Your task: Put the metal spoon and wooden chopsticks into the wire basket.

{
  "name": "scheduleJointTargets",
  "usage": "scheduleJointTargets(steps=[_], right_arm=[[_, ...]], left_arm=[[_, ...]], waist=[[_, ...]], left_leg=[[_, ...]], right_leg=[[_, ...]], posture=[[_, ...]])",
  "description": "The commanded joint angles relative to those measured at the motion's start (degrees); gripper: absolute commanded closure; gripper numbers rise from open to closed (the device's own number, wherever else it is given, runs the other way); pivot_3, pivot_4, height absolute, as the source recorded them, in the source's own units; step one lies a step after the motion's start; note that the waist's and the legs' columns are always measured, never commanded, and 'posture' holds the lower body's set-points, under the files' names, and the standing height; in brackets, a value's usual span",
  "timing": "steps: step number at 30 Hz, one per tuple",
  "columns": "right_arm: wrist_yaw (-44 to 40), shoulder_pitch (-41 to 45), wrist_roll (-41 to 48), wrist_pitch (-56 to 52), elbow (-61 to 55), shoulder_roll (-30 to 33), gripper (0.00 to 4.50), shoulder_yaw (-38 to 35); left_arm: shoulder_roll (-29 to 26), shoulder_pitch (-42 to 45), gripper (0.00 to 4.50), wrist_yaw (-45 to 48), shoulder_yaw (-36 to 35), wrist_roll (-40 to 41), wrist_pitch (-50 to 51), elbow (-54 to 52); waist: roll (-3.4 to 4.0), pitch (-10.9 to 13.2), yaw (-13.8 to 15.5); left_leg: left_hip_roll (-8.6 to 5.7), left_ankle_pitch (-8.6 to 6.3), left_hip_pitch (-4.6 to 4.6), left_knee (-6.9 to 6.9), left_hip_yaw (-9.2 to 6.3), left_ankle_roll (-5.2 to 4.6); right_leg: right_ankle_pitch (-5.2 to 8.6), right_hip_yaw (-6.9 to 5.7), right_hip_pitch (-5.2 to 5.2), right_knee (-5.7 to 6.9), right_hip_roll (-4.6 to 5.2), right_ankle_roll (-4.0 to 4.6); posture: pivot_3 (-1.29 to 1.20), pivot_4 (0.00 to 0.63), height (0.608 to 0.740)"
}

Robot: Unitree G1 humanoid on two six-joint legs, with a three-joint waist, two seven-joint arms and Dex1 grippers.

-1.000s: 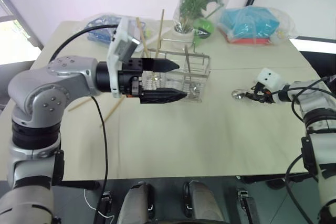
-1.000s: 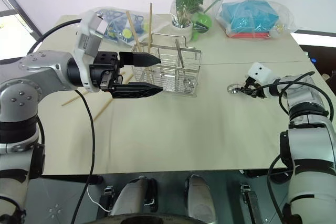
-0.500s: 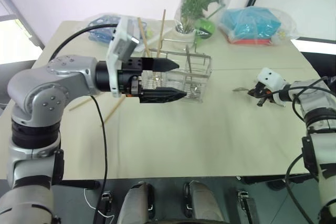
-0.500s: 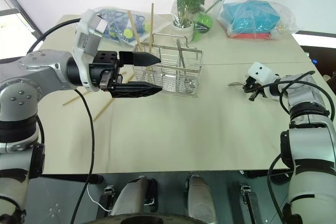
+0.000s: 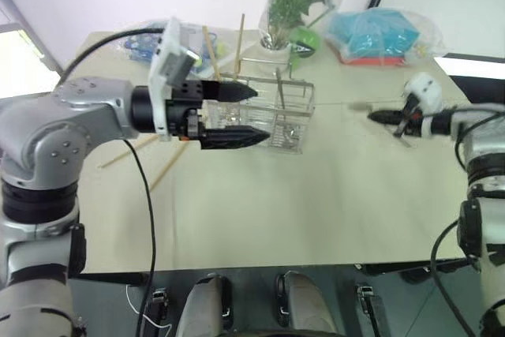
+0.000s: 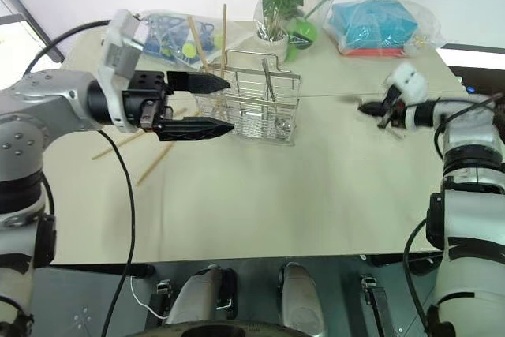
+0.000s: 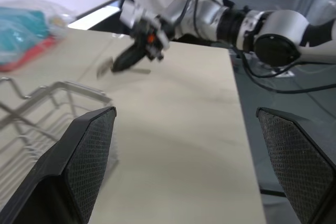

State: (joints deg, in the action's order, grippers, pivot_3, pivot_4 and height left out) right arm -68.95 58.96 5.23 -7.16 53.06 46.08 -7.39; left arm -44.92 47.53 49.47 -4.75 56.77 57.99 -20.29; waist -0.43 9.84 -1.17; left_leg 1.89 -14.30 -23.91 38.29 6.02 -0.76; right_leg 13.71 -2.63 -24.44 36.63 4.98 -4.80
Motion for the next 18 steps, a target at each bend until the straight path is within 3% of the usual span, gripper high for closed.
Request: scheduleJointTargets(steps=[1,5,10,18], right_arm=[[5.6,2.1,7.2,-10.3,-13.2,-2.3,4.49,-4.7],[16.0,2.9,14.6,-22.1,-28.6,-11.1,4.49,-7.5],[25.3,2.2,20.4,-28.6,-38.6,-19.7,4.49,-8.7],[30.5,-0.5,24.2,-31.1,-45.0,-25.4,4.49,-7.1]], left_arm=[[-1.5,0.0,0.00,-0.9,-4.1,-0.1,-1.2,0.0],[-2.7,-1.9,0.00,-2.7,-6.8,-1.7,-2.4,1.2],[-3.5,-3.7,0.00,-3.3,-7.8,-3.1,-3.6,1.5],[-4.3,-4.8,0.00,-3.4,-8.7,-3.3,-4.1,1.7]], waist=[[-0.01,0.0,0.1],[-0.01,0.0,0.1],[-0.03,0.0,0.8],[-0.08,0.0,0.5]], left_leg=[[0.00,0.00,0.01,0.00,-0.01,0.00],[0.02,0.01,0.04,0.00,-0.01,0.01],[-0.03,0.01,-0.11,0.01,-0.04,0.02],[-0.06,-0.01,-0.16,0.04,-0.04,-0.02]], right_leg=[[0.00,0.00,-0.01,0.02,0.00,0.00],[0.01,0.00,-0.02,0.16,0.02,0.01],[0.04,-0.02,-0.18,0.35,0.06,0.05],[0.03,-0.02,-0.20,0.34,0.09,0.05]], posture=[[0.00,0.150,0.720],[0.00,0.150,0.720],[0.00,0.150,0.720],[0.00,0.150,0.720]])
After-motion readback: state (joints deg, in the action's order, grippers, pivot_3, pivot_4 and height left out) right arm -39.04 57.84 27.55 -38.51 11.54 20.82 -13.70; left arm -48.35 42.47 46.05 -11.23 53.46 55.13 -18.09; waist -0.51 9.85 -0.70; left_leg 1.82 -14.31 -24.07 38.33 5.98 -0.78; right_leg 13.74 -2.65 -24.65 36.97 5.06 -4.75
